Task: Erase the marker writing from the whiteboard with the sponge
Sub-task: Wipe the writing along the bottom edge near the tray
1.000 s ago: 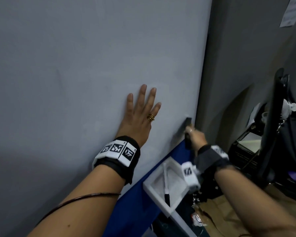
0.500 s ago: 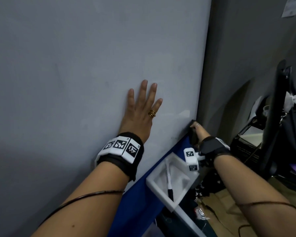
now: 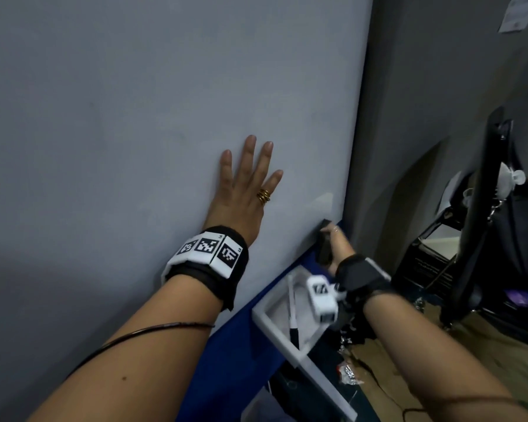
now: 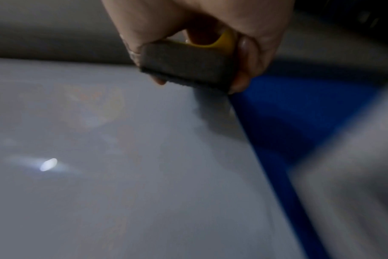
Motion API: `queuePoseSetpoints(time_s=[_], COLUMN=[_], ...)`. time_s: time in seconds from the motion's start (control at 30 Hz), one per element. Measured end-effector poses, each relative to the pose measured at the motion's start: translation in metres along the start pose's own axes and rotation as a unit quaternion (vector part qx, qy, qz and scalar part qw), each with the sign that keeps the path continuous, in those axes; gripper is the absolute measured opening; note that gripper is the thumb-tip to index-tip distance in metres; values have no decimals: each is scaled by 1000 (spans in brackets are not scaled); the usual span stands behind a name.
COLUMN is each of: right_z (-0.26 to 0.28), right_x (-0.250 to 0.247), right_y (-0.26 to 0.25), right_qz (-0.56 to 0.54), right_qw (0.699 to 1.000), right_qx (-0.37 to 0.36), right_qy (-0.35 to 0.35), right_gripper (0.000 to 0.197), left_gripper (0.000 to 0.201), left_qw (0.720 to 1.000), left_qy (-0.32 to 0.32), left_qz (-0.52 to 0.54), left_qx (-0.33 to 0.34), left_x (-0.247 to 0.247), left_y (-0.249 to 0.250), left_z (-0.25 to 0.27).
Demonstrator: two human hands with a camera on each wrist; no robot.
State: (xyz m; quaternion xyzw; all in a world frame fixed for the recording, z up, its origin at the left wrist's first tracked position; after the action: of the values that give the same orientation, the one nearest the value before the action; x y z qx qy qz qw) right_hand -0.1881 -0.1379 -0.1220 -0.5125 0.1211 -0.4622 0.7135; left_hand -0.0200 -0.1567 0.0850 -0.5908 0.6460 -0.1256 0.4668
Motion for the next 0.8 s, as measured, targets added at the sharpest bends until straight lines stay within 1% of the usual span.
queuePoseSetpoints(time_s=[0.07, 0.1, 0.17, 0.23, 0.27, 0.33, 0.4, 0.43, 0.5, 0.6, 0.67, 0.7, 0.73, 0.8], right_z=[-40, -61, -74, -68, -58, -43, -32, -31, -31, -42, -53, -55, -54, -44], right_x=[-19, -26, -39, -40, -38, -34, -30, -29, -25, -24, -27, -29, -30, -30], right_y=[-25, -35, -52, -49, -41, -17, 2, 3, -8, -45, -68, -76, -79, -70], right_qz=[12, 25, 65, 103, 117, 137, 152, 155, 157, 130, 138, 150, 156, 162], right_qw=[999, 997, 991, 987, 987, 989, 988, 987, 987, 988, 983, 980, 979, 979], right_qx=[-34, -50, -82, -81, -71, -43, -26, -28, -45, -74, -100, -108, -107, -94], right_qy=[40, 56, 85, 91, 82, 37, -11, -16, -1, 48, 70, 77, 81, 76], right_gripper=[22, 23, 21, 18, 17, 20, 27, 28, 28, 19, 26, 23, 17, 23], left_gripper=[64, 65, 65, 65, 64, 64, 66, 66, 67, 69, 70, 70, 70, 69], left_qw=[1000, 1000, 1000, 1000, 1000, 1000, 1000, 1000, 1000, 1000, 1000, 1000, 1000, 1000], left_qy=[1, 1, 3, -3, -6, -4, -6, -7, -11, -9, -8, -6, -3, 4], left_qz=[4, 5, 2, -2, -1, -3, 2, 2, 0, -3, -3, -5, -5, -3], left_qx=[-1, -3, -3, 4, 4, -4, -9, -11, -15, -18, -17, -15, -15, -15], left_x=[0, 1, 2, 2, 2, 4, 5, 5, 5, 5, 6, 5, 5, 5], left_y=[0, -1, 1, 2, 2, 0, -1, -1, -2, -1, 0, 1, 1, 1], left_z=[0, -1, -1, -2, -1, 0, 0, 0, 0, 0, 0, 0, -1, 0])
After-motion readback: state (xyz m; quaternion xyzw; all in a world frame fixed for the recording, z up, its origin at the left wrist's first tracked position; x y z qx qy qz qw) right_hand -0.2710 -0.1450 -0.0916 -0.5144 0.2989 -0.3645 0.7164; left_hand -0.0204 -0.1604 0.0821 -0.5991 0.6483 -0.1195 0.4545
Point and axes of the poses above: each hand's wrist, its own z-axis away from the middle knuckle, its own x-axis out of the palm, y = z × x, the point moved 10 cm from there along -z, towards the middle knuckle, and after that the axes turned 5 degrees about y, right-handed, at the moved point
